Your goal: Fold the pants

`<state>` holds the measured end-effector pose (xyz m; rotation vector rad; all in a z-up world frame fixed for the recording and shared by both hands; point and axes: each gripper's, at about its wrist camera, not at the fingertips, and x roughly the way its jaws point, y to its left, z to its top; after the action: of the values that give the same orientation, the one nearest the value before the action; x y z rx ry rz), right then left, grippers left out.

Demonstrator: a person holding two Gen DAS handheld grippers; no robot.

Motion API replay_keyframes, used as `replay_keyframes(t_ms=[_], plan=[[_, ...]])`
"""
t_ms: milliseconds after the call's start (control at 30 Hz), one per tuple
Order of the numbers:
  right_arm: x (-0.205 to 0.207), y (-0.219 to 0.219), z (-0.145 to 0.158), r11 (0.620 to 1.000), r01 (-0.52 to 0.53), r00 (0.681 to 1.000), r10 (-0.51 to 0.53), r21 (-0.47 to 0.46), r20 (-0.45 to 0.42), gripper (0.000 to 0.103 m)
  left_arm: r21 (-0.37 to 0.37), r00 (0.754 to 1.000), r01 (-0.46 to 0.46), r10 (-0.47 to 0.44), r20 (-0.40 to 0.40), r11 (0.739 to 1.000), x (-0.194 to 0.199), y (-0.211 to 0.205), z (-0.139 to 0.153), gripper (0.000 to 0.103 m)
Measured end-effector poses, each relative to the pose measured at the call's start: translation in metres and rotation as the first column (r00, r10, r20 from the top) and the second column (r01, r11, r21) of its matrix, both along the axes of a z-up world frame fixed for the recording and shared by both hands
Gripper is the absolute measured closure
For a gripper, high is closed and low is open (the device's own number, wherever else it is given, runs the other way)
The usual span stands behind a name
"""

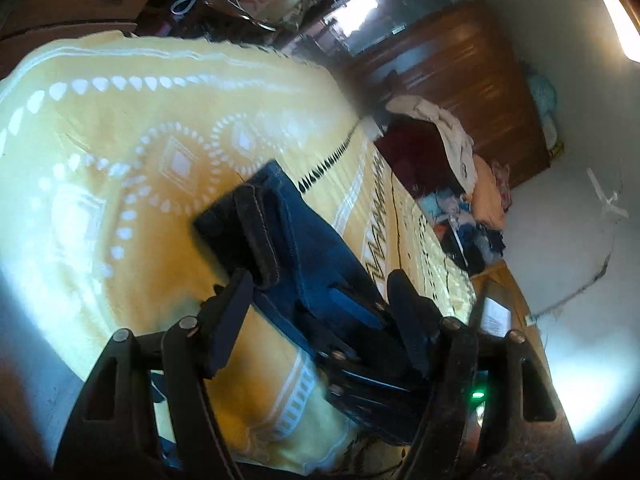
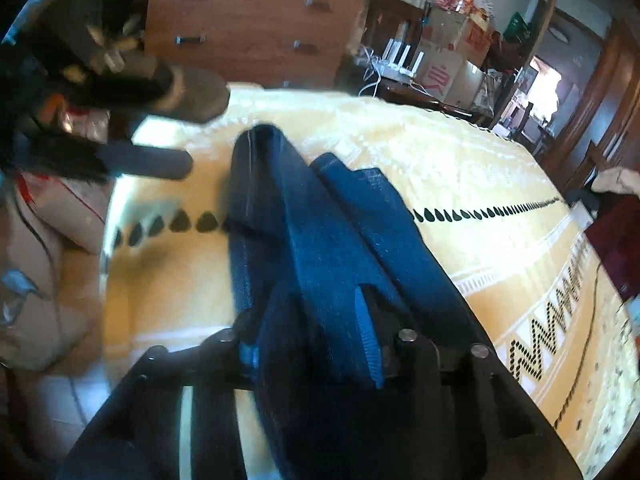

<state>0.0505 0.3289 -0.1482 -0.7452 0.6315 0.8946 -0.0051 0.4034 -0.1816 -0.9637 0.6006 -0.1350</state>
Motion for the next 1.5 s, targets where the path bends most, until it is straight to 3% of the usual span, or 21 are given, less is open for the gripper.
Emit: replay_keyframes(t_ms=[100, 133, 233, 400, 467, 600, 667, 700, 733, 767, 800, 900, 967, 1000, 1067, 1133, 1167, 1200, 1233, 1300, 1500], plan=[[0.001, 0.003, -0.005, 1.0, 0.012, 1.0, -0.011, -0.023, 0.024, 0.067, -0.013, 0.999, 0.043, -0.043, -0.004, 0.999, 0.007, -0.011, -0.002, 0.033], [0.005, 0.002, -0.002, 0.999, 0.03, 0.999, -0.029, -0.021, 0.022, 0.088, -0.021, 0.998, 0.055, -0.055, -0.005, 0.998, 0.009, -0.015, -0.003, 0.033], [0.014, -0.01, 0.015, 0.997, 0.057, 0.997, -0.055, 0.053, -0.045, 0.099, -0.034, 0.996, 0.084, -0.084, -0.009, 0.996, 0.017, -0.023, -0.003, 0.033], [0.008, -0.035, 0.057, 0.981, 0.079, 0.995, -0.066, 0.176, -0.076, 0.1, -0.082, 0.999, 0.047, -0.047, 0.012, 0.996, 0.025, -0.017, 0.003, 0.028], [0.002, -0.037, 0.068, 0.98, 0.071, 0.996, -0.058, 0.188, -0.071, 0.1, -0.078, 0.999, 0.038, -0.037, 0.012, 0.996, 0.027, -0.016, 0.007, 0.023], [-0.015, -0.039, 0.075, 0.981, 0.044, 0.997, -0.03, 0.189, -0.076, 0.1, -0.105, 0.999, -0.046, 0.046, -0.009, 0.993, 0.023, -0.002, 0.003, 0.023], [-0.022, -0.039, 0.071, 0.982, 0.039, 0.996, -0.023, 0.187, -0.086, 0.1, -0.081, 0.995, -0.094, 0.093, -0.022, 0.992, 0.022, 0.003, 0.002, 0.025], [-0.024, -0.038, 0.068, 0.982, 0.035, 0.995, -0.016, 0.184, -0.1, 0.1, -0.062, 0.996, -0.091, 0.089, -0.03, 0.994, 0.027, 0.004, 0.001, 0.027], [-0.025, -0.037, 0.066, 0.982, 0.036, 0.994, -0.016, 0.184, -0.107, 0.1, -0.048, 0.997, -0.076, 0.074, -0.037, 0.996, 0.036, 0.004, 0.001, 0.05], [-0.025, -0.037, 0.064, 0.982, 0.037, 0.993, -0.016, 0.186, -0.115, 0.1, -0.05, 0.998, -0.057, 0.055, -0.041, 0.997, 0.045, 0.004, 0.001, 0.087], [-0.024, -0.038, 0.063, 0.981, 0.043, 0.992, -0.019, 0.192, -0.126, 0.1, -0.05, 1.0, -0.02, 0.019, -0.02, 0.999, 0.06, 0.004, 0.007, 0.102], [-0.017, -0.044, 0.071, 0.97, 0.061, 0.991, -0.031, 0.236, -0.128, 0.1, -0.014, 0.99, 0.065, -0.062, 0.125, 0.998, 0.082, 0.002, 0.05, 0.101], [-0.015, -0.047, 0.084, 0.959, 0.063, 0.993, -0.033, 0.277, -0.111, 0.099, 0.004, 0.961, 0.112, -0.109, 0.255, 0.994, 0.082, 0.0, 0.08, 0.1], [-0.012, -0.047, 0.089, 0.954, 0.064, 0.993, -0.034, 0.291, -0.11, 0.099, 0.007, 0.956, 0.109, -0.107, 0.274, 0.994, 0.08, 0.003, 0.082, 0.1], [-0.007, -0.043, 0.088, 0.955, 0.061, 0.992, -0.027, 0.29, -0.121, 0.099, 0.011, 0.968, 0.078, -0.079, 0.238, 0.997, 0.076, 0.015, 0.059, 0.1], [0.0, -0.037, 0.07, 0.963, 0.059, 0.986, -0.015, 0.262, -0.168, 0.099, -0.038, 0.994, 0.042, -0.038, 0.102, 0.998, 0.075, 0.031, 0.007, 0.1], [0.004, -0.034, 0.056, 0.971, 0.053, 0.98, -0.007, 0.232, -0.197, 0.099, -0.067, 0.999, 0.035, -0.035, -0.004, 0.997, 0.077, 0.039, -0.026, 0.1], [0.006, -0.028, 0.037, 0.982, 0.047, 0.972, -0.002, 0.184, -0.236, 0.099, -0.07, 0.995, 0.016, -0.023, -0.097, 0.997, 0.076, 0.043, -0.05, 0.1], [0.007, -0.025, 0.023, 0.988, 0.044, 0.964, -0.003, 0.148, -0.264, 0.099, -0.099, 0.992, 0.009, -0.021, -0.121, 0.995, 0.071, 0.045, -0.066, 0.099], [0.003, -0.024, 0.008, 0.993, 0.035, 0.959, -0.001, 0.115, -0.285, 0.1, -0.086, 0.998, 0.02, -0.025, -0.056, 0.996, 0.06, 0.041, -0.057, 0.099], [0.001, -0.03, 0.02, 0.99, 0.041, 0.962, -0.002, 0.138, -0.273, 0.1, -0.075, 0.999, 0.021, -0.019, 0.033, 0.997, 0.048, 0.033, -0.032, 0.099]])
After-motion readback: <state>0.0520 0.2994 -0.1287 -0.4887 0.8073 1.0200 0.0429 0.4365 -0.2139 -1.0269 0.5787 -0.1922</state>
